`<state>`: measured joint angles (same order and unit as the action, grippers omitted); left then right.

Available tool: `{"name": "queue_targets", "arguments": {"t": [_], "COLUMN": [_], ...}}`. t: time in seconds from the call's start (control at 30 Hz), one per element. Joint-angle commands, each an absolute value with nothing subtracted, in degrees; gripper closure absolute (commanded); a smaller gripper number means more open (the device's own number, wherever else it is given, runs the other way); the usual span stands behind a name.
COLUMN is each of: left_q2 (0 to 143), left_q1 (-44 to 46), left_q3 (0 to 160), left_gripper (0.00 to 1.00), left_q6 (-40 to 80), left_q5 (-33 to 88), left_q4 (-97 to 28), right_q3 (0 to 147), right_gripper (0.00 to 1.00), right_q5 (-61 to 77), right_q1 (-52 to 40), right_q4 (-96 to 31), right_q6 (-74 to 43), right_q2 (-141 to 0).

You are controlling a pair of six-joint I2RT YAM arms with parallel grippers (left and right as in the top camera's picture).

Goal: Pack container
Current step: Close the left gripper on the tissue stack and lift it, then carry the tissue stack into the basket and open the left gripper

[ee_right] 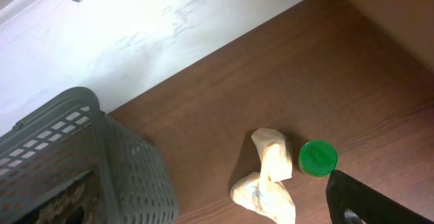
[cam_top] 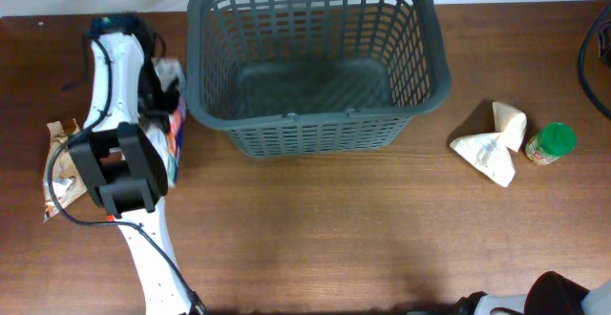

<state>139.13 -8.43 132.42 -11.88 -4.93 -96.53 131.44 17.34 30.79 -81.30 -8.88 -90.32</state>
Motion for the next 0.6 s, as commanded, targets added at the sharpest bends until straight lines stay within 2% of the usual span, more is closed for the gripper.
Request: {"name": "queue_targets", "arguments": {"t": [0.0, 0.17, 0.27, 0.4, 0.57], "left_q2": [135.20, 131.57, 128.64, 124.09, 118.43], "left_q1": [-8.93, -8.88, -8.14, -4.99, 5.98], "left_q3": [147.65, 163.17, 174.04, 179.67, 179.67], "left_gripper": [0.98, 0.98, 0.98, 0.98, 0.98], "left_q6": [-8.14, -8.97, -14.66, -22.26, -42.96], "left_q5": [-5.85, -5.87, -5.87, -5.89, -5.87], "left_q4": [-96.66, -95.46, -94.50, -92.53, -88.38], "right_q3": [131.57, 131.57, 131.57, 131.57, 131.57], "right_gripper": [0.01, 0.01, 0.01, 0.01, 0.01], "right_q5": [16.86, 16.86, 16.86, 16.86, 16.86], "right_q1": [31.20, 31.20, 31.20, 31.20, 31.20], "right_q4": [-81.30, -81.30, -81.30, -81.30, -81.30], "right_q6": [-8.91, -8.91, -8.88, -8.91, -8.91], "right_q2": [-90.48, -90.48, -90.48, -90.48, -90.48]}}
